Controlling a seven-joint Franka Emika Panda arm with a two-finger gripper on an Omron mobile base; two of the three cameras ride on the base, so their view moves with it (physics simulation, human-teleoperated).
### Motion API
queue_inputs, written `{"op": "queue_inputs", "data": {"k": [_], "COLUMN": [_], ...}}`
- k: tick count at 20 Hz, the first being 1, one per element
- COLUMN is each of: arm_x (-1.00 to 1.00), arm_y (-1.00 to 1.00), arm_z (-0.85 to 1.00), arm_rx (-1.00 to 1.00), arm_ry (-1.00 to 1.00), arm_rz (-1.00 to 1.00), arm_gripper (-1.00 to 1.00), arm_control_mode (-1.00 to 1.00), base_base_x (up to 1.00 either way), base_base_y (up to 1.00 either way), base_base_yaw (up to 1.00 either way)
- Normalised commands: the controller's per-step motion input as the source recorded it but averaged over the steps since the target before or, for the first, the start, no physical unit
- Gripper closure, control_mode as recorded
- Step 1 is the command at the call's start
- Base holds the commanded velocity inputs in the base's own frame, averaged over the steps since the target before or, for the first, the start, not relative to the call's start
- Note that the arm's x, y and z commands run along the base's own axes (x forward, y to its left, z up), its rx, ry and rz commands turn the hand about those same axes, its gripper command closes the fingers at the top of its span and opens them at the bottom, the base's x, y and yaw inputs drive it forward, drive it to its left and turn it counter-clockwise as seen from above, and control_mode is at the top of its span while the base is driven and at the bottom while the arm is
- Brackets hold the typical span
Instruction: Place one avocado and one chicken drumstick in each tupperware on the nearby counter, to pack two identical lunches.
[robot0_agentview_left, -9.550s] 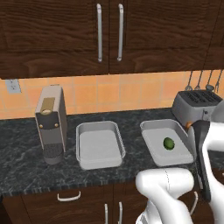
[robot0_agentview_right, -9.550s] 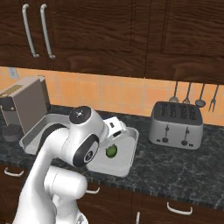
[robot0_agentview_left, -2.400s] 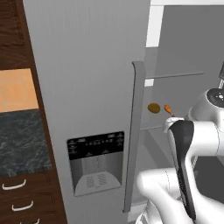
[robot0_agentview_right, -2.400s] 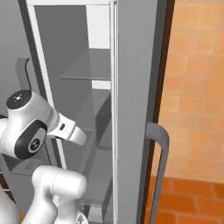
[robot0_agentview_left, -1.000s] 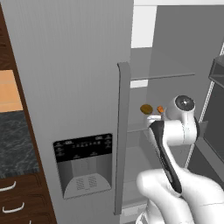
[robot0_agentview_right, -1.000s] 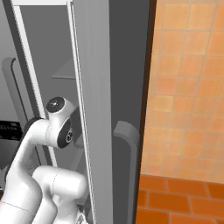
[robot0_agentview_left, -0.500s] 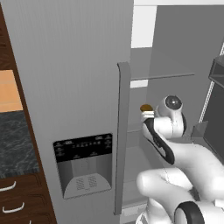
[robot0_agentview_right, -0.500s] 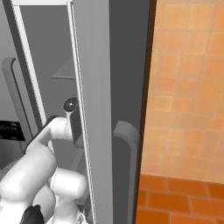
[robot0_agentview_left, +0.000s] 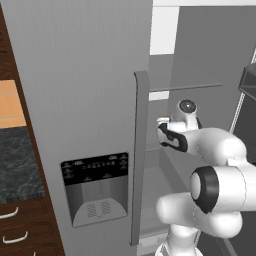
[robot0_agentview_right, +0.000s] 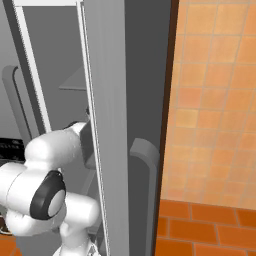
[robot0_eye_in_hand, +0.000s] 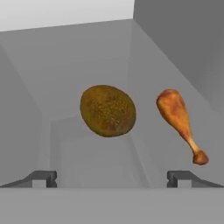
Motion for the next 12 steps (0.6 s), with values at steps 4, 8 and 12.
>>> {"op": "queue_inputs", "data": {"k": [4,8,12], "arm_x": [0.43,0.45,0.51], "arm_y": [-0.18,-0.13,-0.03], "arm_z": [-0.19,-0.27,-0.26], "arm_rx": [0.00,0.00,0.00], "arm_ry": [0.00,0.00,0.00], "arm_rz": [0.00,0.00,0.00], "arm_gripper": [-1.00,-1.00,-1.00], "arm_control_mode": [-1.00,-1.00,-1.00], "base_base_x": [0.00,0.00,0.00], "base_base_y": [0.00,0.00,0.00], "base_base_yaw": [0.00,0.00,0.00]}}
